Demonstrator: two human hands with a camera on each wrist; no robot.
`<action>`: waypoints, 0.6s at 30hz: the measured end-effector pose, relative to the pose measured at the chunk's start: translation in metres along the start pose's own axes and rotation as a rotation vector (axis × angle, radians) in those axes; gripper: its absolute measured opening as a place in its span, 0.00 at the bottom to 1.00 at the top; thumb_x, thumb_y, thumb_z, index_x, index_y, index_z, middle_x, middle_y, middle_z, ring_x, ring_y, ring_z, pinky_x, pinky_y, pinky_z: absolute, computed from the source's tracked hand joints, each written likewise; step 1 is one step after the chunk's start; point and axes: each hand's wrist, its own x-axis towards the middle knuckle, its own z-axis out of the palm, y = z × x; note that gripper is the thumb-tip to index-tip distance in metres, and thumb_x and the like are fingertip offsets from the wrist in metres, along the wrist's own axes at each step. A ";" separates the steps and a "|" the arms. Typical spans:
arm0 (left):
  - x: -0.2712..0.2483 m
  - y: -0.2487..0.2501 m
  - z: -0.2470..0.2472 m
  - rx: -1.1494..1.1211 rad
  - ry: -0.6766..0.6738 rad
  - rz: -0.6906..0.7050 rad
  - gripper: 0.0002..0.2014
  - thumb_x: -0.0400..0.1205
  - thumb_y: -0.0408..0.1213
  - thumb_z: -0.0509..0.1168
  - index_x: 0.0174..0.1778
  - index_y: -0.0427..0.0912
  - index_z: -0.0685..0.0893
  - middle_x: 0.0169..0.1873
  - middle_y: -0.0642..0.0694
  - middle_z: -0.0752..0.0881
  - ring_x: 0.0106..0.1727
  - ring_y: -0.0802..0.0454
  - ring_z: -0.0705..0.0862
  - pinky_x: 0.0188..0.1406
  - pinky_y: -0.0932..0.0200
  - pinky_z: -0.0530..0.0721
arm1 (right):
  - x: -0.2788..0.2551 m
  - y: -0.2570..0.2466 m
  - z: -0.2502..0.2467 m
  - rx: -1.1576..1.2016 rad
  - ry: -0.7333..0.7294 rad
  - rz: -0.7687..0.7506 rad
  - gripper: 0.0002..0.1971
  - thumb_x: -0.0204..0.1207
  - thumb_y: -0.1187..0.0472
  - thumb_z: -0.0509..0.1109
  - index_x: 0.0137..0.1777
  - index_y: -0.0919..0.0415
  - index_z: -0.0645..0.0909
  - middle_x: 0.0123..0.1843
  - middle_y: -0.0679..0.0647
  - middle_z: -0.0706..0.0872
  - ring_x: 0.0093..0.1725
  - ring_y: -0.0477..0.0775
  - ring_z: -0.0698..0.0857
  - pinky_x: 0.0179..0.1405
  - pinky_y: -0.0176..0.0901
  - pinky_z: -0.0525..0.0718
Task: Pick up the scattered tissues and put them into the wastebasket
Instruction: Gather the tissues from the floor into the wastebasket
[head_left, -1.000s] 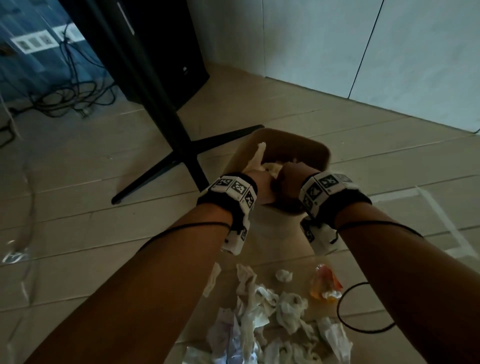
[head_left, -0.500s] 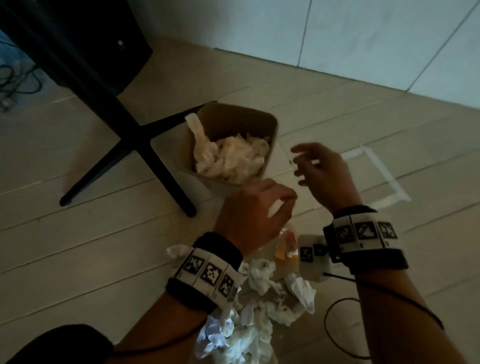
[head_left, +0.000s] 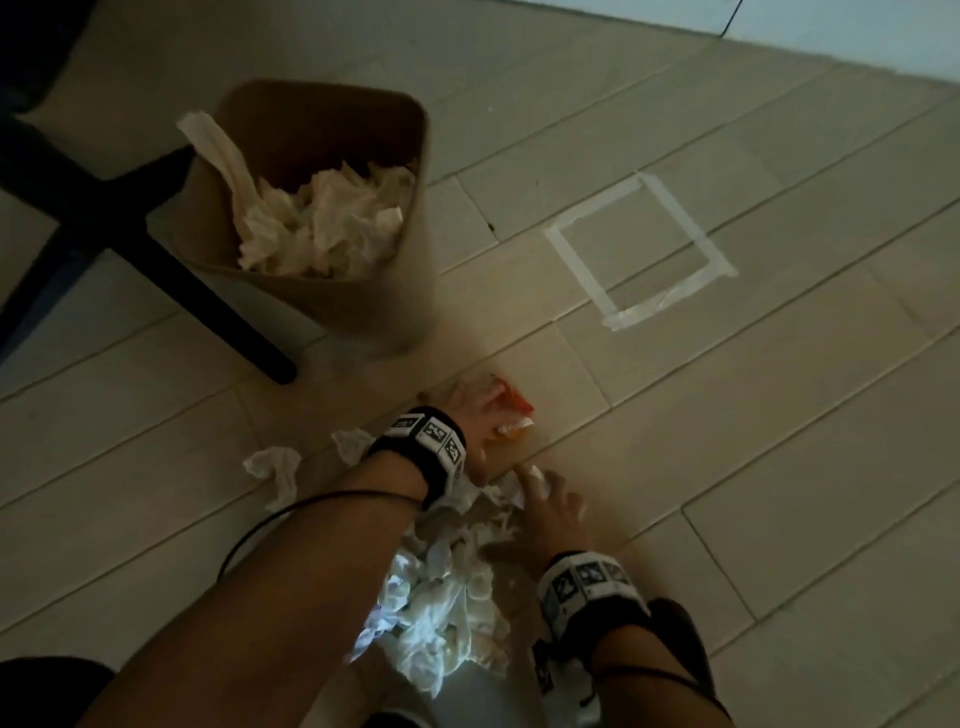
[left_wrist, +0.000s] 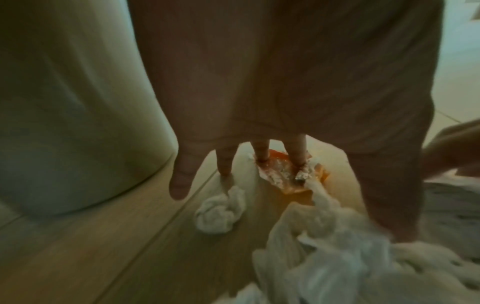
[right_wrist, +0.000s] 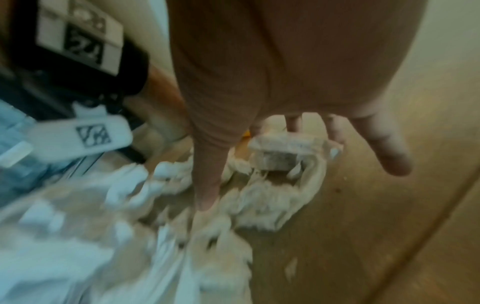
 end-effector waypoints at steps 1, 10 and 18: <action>-0.003 -0.003 0.003 0.005 0.020 -0.002 0.40 0.71 0.52 0.71 0.78 0.71 0.59 0.85 0.51 0.51 0.84 0.33 0.55 0.79 0.34 0.58 | -0.004 -0.001 0.009 -0.043 0.003 -0.004 0.57 0.55 0.40 0.81 0.80 0.34 0.49 0.83 0.50 0.48 0.81 0.69 0.51 0.71 0.71 0.71; -0.035 -0.022 0.040 -0.207 0.014 -0.174 0.46 0.63 0.60 0.76 0.74 0.76 0.57 0.77 0.50 0.61 0.75 0.34 0.65 0.68 0.36 0.74 | -0.016 -0.005 0.044 -0.051 0.166 0.015 0.51 0.62 0.47 0.79 0.80 0.37 0.49 0.81 0.54 0.52 0.72 0.69 0.65 0.60 0.59 0.82; -0.040 0.019 0.073 -0.321 0.023 -0.153 0.55 0.68 0.43 0.77 0.76 0.76 0.43 0.79 0.45 0.56 0.72 0.30 0.67 0.65 0.32 0.77 | 0.012 -0.019 0.028 0.371 0.264 -0.118 0.51 0.63 0.63 0.80 0.82 0.40 0.54 0.56 0.55 0.67 0.44 0.59 0.77 0.48 0.46 0.80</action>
